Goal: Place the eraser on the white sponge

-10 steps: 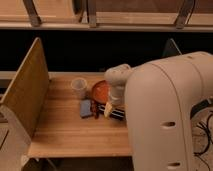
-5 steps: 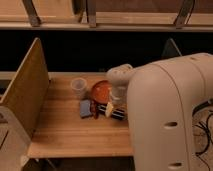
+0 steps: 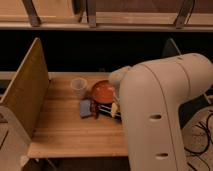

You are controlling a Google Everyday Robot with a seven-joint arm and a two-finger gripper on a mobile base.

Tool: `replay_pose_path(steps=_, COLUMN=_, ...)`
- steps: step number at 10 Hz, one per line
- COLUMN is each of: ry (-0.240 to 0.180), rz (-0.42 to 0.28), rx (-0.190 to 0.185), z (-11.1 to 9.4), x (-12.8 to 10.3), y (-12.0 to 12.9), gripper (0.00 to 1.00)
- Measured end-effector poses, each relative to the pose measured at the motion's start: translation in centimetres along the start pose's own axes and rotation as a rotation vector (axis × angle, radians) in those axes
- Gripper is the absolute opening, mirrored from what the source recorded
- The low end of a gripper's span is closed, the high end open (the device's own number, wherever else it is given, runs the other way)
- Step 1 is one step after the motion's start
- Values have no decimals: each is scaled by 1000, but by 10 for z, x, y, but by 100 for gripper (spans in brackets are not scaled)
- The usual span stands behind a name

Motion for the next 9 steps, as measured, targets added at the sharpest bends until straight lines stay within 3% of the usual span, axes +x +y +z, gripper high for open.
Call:
replay_pose_path(steps=3, ry=-42, rz=-75, rx=24, z=-3, x=-17, y=8, gripper=76)
replay_pose_path(steps=6, ry=-67, rz=-132, rx=-6, z=3, x=-28, y=32, gripper=76)
replay_pose_path(steps=9, ry=-65, rz=-149, rx=-59, z=20, x=-29, y=45, gripper=76)
